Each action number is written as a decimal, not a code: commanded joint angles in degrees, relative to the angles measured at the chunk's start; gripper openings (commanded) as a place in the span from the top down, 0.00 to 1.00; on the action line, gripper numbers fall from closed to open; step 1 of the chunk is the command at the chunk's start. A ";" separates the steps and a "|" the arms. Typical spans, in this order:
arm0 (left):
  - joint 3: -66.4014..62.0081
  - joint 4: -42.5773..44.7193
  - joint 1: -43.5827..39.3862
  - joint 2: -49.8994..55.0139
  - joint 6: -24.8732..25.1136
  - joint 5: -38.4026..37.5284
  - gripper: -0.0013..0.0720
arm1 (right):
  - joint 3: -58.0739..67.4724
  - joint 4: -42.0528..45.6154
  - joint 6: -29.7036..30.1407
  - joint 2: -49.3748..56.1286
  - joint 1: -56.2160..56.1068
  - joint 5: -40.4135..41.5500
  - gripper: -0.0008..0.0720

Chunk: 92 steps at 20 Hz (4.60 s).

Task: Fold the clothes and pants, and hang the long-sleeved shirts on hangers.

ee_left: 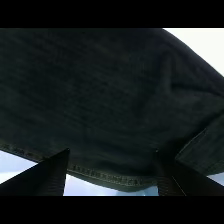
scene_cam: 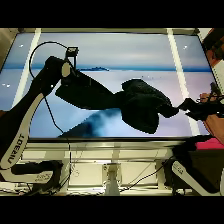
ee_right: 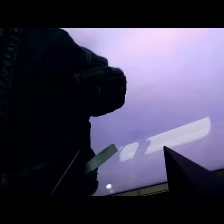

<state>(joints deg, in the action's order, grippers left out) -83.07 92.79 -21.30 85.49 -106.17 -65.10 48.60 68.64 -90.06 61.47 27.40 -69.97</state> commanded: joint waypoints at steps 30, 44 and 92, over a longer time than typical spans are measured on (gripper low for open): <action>6.38 -46.38 -17.49 1.53 26.64 0.11 0.47 | 24.35 -34.75 9.81 13.18 -15.72 49.11 0.94; 8.07 -49.70 -27.67 11.45 26.47 19.87 0.02 | 30.45 -33.66 10.12 13.11 -15.72 48.87 0.94; 7.50 42.18 2.12 -27.74 31.65 16.79 0.92 | 30.45 -18.53 10.25 1.40 -15.26 47.30 0.94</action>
<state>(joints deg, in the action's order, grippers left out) -75.53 119.22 -20.62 63.88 -74.48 -52.80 79.02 49.82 -79.77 63.29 12.14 -19.38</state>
